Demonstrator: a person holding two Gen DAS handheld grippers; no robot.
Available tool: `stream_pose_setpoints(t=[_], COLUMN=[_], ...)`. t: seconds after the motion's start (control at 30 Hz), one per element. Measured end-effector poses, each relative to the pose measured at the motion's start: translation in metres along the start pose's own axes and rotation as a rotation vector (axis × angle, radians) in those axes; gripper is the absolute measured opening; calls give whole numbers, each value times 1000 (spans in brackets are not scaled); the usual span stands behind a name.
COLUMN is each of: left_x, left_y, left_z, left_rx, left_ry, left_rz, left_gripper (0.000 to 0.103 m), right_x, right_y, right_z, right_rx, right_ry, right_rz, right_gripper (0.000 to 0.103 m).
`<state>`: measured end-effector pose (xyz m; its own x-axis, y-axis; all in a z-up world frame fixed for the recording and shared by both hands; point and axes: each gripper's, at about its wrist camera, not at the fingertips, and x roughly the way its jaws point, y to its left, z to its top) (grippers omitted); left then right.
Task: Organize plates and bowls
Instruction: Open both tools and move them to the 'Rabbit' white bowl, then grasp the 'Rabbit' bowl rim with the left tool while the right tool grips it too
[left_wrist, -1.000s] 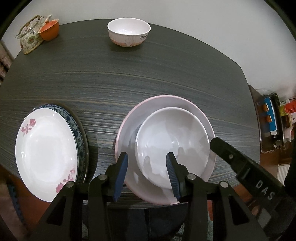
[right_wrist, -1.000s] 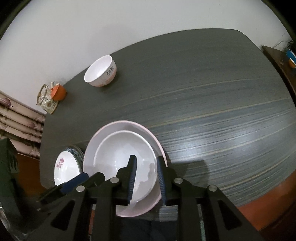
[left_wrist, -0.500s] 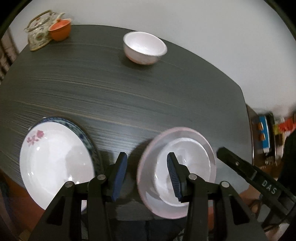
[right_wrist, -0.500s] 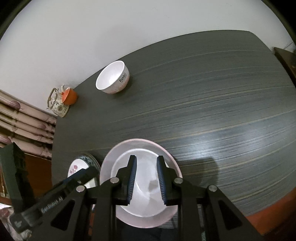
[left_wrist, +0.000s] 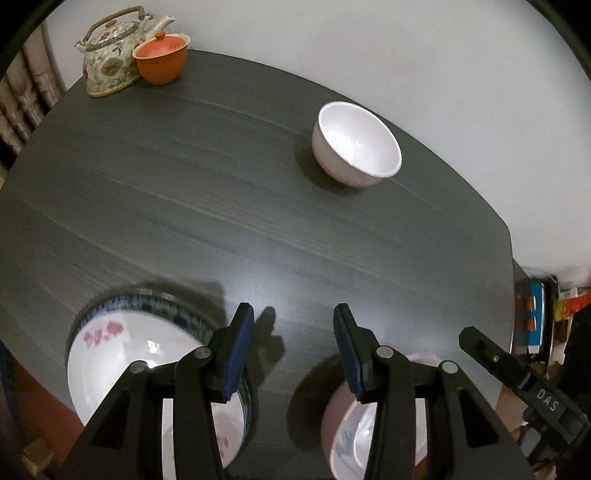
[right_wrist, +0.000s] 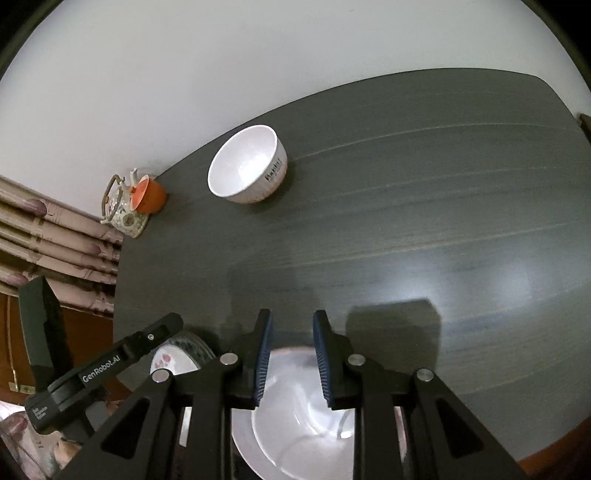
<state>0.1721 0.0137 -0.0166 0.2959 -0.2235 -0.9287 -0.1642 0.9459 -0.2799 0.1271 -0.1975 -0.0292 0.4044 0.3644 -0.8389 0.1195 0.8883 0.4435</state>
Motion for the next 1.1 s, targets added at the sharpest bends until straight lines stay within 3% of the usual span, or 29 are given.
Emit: stream_pose_setpoints(t=[0.3,0.5,0.87,1.1], left_x=[15,29,78,102], left_y=[3,0,-3,-2], left_z=[47,85,137,145], left_rx=[-44,-79,-122,-138], left_ry=[-6,-21,6,34], left_rz=[-57,-114,-74,-69], left_gripper=[41,50,49,43], right_x=[21,39,91,115], right_y=[11,18,13,21], right_z=[52,86,128,137], right_rx=[29,48,92,84], right_ry=[-27,-42,-10,-18], right_rz=[22,4,-41,-70], right_gripper=[23,30,30,30])
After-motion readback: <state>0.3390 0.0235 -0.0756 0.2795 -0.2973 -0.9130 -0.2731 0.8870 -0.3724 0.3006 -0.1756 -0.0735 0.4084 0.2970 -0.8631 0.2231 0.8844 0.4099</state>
